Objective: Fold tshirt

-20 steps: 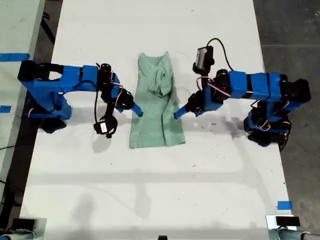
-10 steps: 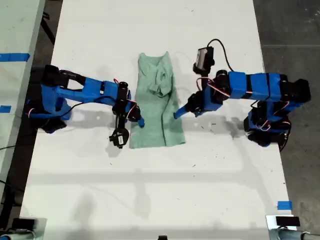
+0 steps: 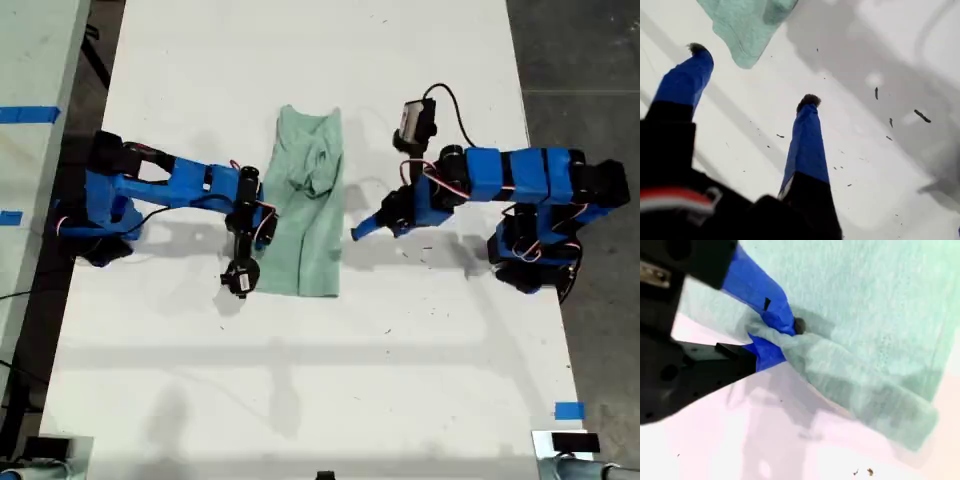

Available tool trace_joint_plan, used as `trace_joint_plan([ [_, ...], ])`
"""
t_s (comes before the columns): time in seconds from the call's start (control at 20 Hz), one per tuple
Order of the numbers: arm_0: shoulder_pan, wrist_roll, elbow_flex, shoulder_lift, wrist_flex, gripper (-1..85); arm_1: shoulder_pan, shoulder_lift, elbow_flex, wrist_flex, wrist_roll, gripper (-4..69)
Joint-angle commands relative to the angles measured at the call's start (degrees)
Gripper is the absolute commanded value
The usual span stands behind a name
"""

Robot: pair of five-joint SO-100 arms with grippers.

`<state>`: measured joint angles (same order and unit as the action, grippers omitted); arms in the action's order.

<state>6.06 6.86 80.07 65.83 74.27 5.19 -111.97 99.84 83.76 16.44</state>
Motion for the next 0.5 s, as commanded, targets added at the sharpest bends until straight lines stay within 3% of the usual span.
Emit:
trace_joint_plan([
  [0.0, -1.2, -0.5, -3.4, 8.5, 5.2, 0.0, -0.7, -3.3, -0.2, -1.4, -0.3, 31.4],
  [0.25, -1.1, 0.2, -18.6, 4.7, 13.2, 0.0, -1.1, -3.4, 0.4, -1.8, -0.6, 31.3],
  [0.45, -1.8, 1.1, -31.9, -8.9, 14.9, 0.0, -1.2, -3.5, 0.4, -2.0, -0.8, 31.1],
])
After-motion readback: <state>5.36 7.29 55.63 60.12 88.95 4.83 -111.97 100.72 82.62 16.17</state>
